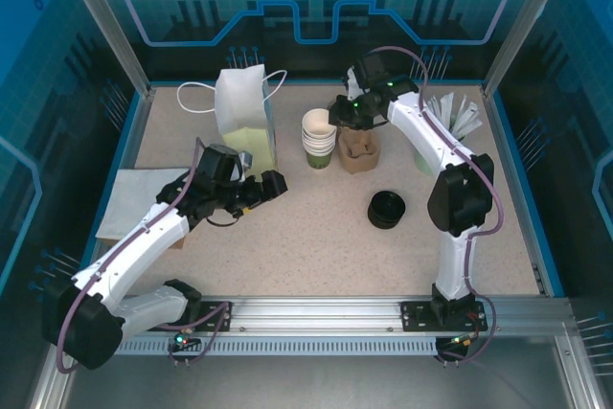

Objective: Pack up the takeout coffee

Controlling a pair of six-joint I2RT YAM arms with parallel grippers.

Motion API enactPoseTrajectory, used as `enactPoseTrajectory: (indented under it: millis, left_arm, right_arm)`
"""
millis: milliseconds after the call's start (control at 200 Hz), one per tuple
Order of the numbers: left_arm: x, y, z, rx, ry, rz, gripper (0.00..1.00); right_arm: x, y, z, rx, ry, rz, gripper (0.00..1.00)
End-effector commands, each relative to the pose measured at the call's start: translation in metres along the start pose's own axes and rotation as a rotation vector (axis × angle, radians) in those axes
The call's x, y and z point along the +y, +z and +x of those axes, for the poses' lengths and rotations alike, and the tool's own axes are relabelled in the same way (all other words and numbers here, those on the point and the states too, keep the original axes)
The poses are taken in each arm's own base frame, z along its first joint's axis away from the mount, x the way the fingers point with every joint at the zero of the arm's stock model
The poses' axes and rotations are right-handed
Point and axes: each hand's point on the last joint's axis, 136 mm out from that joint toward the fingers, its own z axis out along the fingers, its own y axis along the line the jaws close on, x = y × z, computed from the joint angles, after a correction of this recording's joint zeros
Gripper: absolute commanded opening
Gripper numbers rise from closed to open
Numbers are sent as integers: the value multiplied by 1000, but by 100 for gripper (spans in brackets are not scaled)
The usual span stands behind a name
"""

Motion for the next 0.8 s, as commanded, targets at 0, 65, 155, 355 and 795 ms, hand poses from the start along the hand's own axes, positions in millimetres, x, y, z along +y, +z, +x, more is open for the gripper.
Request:
enactPoseTrajectory:
  millis: [0,65,155,355,795]
  left_arm:
    - [-7,-8,-4,-14,37,-5,99]
    - [-8,-9,-5,-15,43,-6,99]
    - [-9,-10,-5,-16,48,-8,99]
    - [-10,-12,-5,-19,52,-7,99]
    - [-19,-21,-10,-49,60,17,99]
  right_arm:
    - [9,-9,0,-4,-33,11,16]
    - [9,-12,-1,-5,-43,18,13]
    - [10,-18,-2,-9,-56,22,8]
    - [17,-31,-6,-24,-75,11,7]
    - [46,-124,-15,-188,-129,-36,7]
